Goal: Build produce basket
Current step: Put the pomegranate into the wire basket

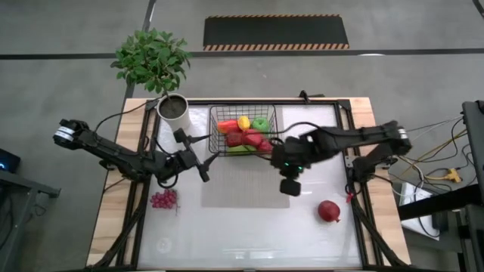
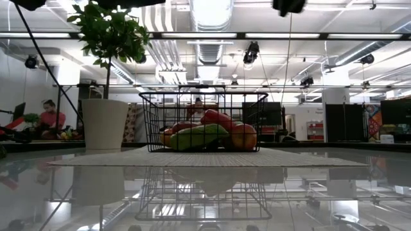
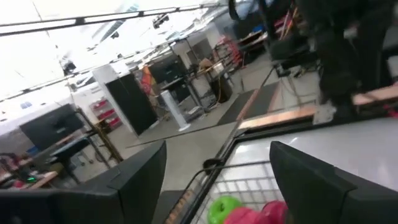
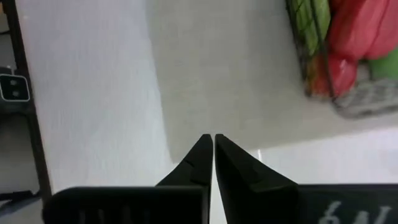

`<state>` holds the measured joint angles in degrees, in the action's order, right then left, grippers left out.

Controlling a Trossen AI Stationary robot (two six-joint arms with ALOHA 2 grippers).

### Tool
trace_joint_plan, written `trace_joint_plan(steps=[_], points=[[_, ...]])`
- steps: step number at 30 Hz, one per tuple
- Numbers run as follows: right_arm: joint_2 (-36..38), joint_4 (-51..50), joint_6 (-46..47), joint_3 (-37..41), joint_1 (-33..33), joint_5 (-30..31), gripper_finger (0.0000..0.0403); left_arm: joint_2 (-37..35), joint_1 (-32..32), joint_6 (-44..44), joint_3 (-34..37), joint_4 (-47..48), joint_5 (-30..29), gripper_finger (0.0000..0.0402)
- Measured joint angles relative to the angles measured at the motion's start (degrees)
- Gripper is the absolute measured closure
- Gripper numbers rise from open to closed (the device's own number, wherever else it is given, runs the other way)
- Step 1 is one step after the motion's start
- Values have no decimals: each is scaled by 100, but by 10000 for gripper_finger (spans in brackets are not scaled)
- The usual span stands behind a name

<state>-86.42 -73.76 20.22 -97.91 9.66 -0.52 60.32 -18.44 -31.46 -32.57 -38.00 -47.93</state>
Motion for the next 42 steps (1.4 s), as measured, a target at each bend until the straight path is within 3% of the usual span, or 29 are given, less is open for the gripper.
trace_joint_plan(steps=[6, 10, 16, 20, 22, 26, 32, 37, 42], points=[[967, 608, 924, 1542, 511, 156, 394, 193, 61, 771, -184, 223, 979, 161], [1643, 1634, 872, 2538, 764, 796, 394, 436, 242, 1271, -245, 243, 1595, 198], [2459, 3532, 97, 3965, 831, 1114, 394, 912, 657, 1891, -720, 524, 1623, 271], [2763, 3548, 763, 4499, 747, 1113, 394, 1226, 780, 1919, -1282, 1588, 1645, 324], [2828, 3135, 1657, 4621, 750, 1092, 394, 1386, 795, 1893, -1539, 1894, 1647, 348], [2844, 1922, 3703, 4684, 1017, 425, 394, 1584, 796, 1595, -1829, 2008, 1653, 383], [2529, 482, 5496, 4395, 1823, -133, 394, 1645, 796, 1257, -1933, 1939, 1651, 400], [2207, 384, 6447, 4028, 2234, -833, 387, 1639, 796, 1111, -1928, 1888, 1649, 400], [1796, 378, 6726, 3676, 2541, -1284, 337, 1635, 796, 968, -1916, 1887, 1632, 400]])
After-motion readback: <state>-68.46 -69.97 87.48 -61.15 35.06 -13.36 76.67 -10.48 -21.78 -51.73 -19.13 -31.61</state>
